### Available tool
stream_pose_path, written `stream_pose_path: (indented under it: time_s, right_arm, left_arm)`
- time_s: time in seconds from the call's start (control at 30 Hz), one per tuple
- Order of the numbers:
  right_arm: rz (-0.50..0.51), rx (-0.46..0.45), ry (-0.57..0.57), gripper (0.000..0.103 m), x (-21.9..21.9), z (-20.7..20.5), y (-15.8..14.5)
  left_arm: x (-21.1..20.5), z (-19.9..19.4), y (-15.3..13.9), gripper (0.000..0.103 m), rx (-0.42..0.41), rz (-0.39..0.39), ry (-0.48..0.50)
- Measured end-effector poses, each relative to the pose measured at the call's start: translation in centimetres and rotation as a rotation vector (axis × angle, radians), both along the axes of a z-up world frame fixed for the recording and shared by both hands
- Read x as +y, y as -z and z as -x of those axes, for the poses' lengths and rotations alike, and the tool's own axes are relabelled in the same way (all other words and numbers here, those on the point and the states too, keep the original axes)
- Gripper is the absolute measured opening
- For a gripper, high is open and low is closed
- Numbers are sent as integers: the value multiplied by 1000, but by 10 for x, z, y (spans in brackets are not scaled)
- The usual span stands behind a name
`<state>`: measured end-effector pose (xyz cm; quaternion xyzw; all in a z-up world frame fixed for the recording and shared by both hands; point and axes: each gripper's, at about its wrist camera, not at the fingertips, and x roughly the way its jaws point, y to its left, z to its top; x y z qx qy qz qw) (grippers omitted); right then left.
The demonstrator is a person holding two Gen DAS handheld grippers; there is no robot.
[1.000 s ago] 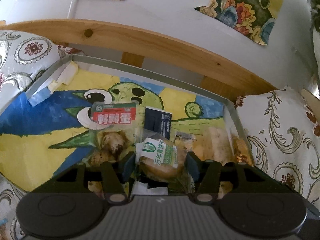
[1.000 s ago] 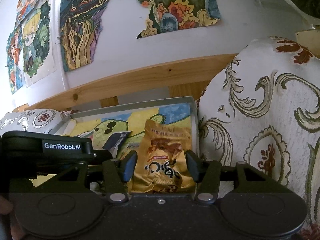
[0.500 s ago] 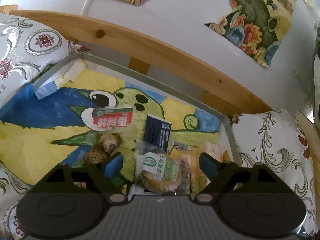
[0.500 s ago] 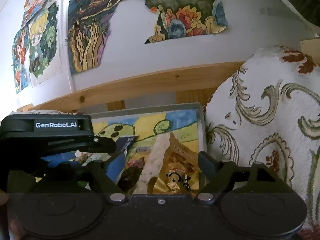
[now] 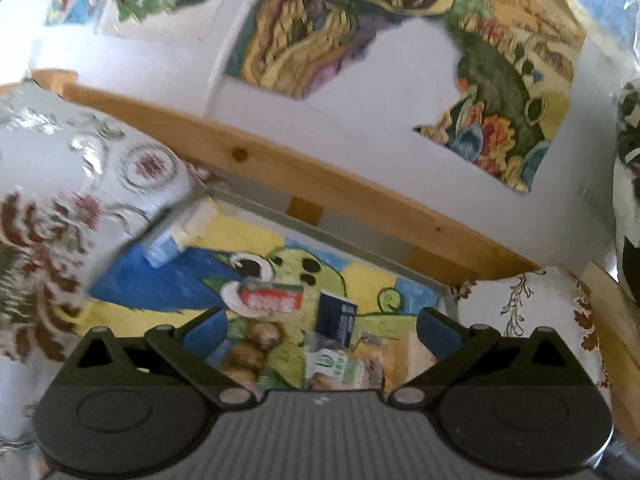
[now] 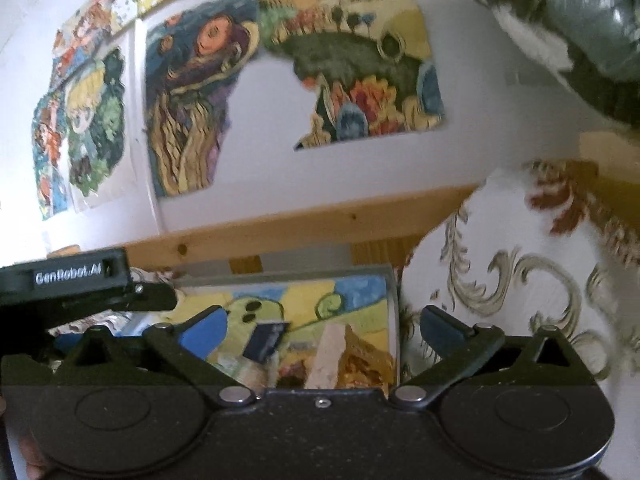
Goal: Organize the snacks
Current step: 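Withdraw both tools from the tray back over the remaining snacks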
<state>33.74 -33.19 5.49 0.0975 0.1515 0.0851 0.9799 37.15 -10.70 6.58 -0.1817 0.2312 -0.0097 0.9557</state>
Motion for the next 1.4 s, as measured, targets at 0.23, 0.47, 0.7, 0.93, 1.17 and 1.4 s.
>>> stream_pose_path:
  time_s: [0.23, 0.47, 0.7, 0.93, 1.17, 1.4]
  right_arm:
    - [42, -52, -21, 102, 9, 40, -33]
    - [61, -78, -45, 102, 24, 83, -50]
    - [54, -82, -39, 102, 33, 124, -54]
    - [66, -76, -24, 102, 42, 160, -48]
    - [98, -62, -3, 102, 55, 192, -33]
    - [119, -49, 14, 102, 65, 226, -16]
  left_arm:
    - [19, 43, -16, 103, -23, -5, -54]
    - [35, 96, -26, 103, -70, -30, -70]
    - [49, 144, -27, 103, -116, -86, -78]
    - [57, 177, -18, 103, -121, -101, -58]
    - [69, 203, -5, 103, -120, -114, -54]
    - [84, 226, 8, 103, -87, -125, -37]
